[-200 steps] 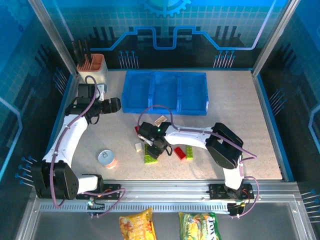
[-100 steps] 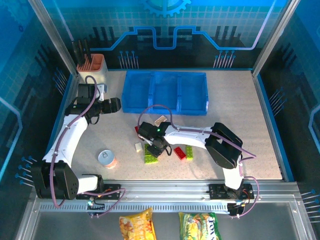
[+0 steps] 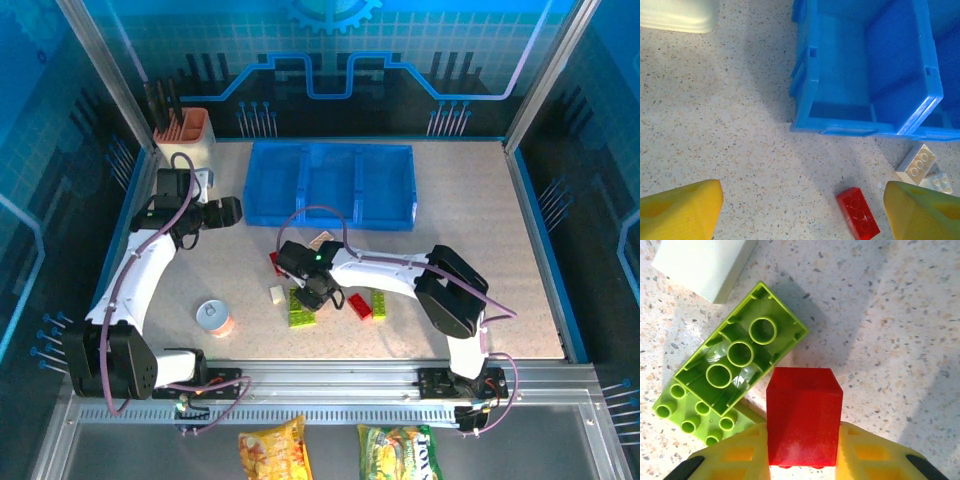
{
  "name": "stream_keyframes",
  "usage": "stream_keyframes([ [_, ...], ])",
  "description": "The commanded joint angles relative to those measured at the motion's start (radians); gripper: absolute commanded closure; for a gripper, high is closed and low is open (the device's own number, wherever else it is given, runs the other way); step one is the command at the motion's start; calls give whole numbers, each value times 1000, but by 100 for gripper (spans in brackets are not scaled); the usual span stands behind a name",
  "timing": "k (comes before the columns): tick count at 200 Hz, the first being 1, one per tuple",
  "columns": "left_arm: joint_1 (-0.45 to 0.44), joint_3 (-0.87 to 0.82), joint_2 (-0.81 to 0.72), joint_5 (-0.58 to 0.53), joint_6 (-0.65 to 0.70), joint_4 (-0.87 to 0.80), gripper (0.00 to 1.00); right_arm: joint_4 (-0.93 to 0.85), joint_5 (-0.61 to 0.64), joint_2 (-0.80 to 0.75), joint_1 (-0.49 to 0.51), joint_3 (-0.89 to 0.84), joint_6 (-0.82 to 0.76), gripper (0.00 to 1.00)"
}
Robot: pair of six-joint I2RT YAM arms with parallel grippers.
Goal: Sort the legos into containers by color
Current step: Pick up the lego from the bottom-center of the table, then place the lego in the container.
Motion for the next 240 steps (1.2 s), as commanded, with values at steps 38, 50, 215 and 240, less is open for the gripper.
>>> stream_keyframes([
  [38, 9, -14, -31, -11, 22, 16, 15, -75, -32, -166, -157, 20, 15, 73],
  [50, 9, -15, -31, -9, 21, 17, 15, -85, -43, -189, -206, 24, 9, 73],
  [215, 9, -11, -33, -28, 8, 12, 15, -85, -43, 92, -731, 396, -63, 76],
  [240, 9, -12, -30, -26, 9, 10, 15, -74, -33, 165, -744, 431, -55, 76],
])
